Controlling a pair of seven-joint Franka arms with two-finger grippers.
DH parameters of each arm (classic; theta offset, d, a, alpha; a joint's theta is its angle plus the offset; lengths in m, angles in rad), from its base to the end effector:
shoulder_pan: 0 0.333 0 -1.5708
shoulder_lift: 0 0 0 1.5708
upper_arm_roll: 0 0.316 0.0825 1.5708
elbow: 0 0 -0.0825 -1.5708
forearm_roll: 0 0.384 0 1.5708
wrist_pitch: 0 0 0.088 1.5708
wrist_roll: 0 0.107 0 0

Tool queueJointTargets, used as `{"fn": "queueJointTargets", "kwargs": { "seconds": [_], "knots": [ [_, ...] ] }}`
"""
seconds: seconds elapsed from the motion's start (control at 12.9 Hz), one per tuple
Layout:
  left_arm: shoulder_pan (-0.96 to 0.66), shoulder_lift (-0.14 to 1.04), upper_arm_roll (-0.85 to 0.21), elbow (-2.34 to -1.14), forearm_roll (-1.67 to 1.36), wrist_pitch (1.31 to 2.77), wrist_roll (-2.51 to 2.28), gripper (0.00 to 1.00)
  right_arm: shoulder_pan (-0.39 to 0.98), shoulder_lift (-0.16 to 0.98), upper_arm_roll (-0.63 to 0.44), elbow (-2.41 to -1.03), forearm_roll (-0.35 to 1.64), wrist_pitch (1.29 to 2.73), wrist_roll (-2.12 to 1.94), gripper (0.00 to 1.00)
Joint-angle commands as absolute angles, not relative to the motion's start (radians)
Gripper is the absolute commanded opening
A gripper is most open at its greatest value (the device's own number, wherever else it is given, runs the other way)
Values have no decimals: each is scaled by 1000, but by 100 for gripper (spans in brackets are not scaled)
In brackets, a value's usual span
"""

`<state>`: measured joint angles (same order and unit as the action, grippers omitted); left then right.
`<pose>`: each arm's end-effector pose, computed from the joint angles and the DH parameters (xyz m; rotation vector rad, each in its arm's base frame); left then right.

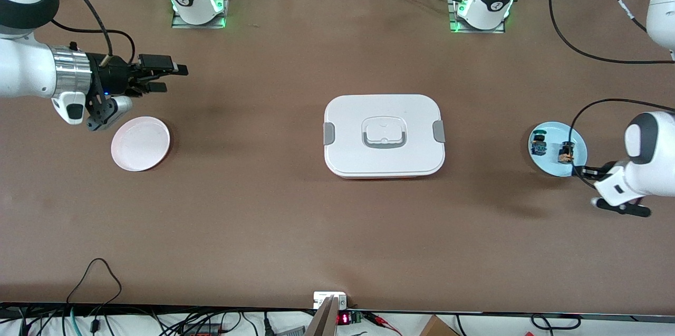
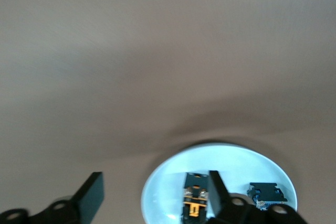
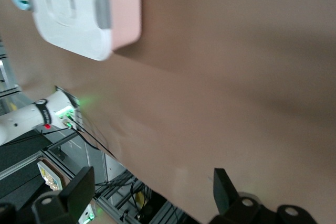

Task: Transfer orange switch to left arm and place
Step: 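Open the left gripper and raise it off the blue plate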

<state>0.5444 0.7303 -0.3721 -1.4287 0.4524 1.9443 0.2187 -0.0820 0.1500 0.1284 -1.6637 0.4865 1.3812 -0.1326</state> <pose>0.6790 0.1970 0.2706 -2.9957 0.2694 0.2770 0.5566 0.0788 0.5022 -2.5544 -0.2157 0.5328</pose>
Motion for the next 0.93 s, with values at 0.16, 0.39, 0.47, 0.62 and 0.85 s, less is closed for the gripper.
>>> {"fn": "queueJointTargets", "kwargs": {
  "seconds": [0.16, 0.39, 0.47, 0.62, 0.85],
  "knots": [
    [540, 525, -403, -1394, 283, 1824, 262, 100, 7, 117, 127, -1621, 26, 1258, 20, 100],
    [540, 399, -468, -1339, 264, 1680, 258, 100, 20, 92, 126, -1597, -172, 1282, 17, 100],
    [540, 370, -483, -1316, 246, 1634, 253, 100, 15, 94, 123, -1576, -195, 1326, 17, 100],
    [540, 310, -497, -1308, 189, 1571, 217, 100, -11, 95, 118, -1557, -210, 1405, 40, 100],
    [541, 265, -532, -1308, 158, 1543, 212, 100, -81, 112, 109, -1522, -99, 1454, 40, 100]
  ]
}}
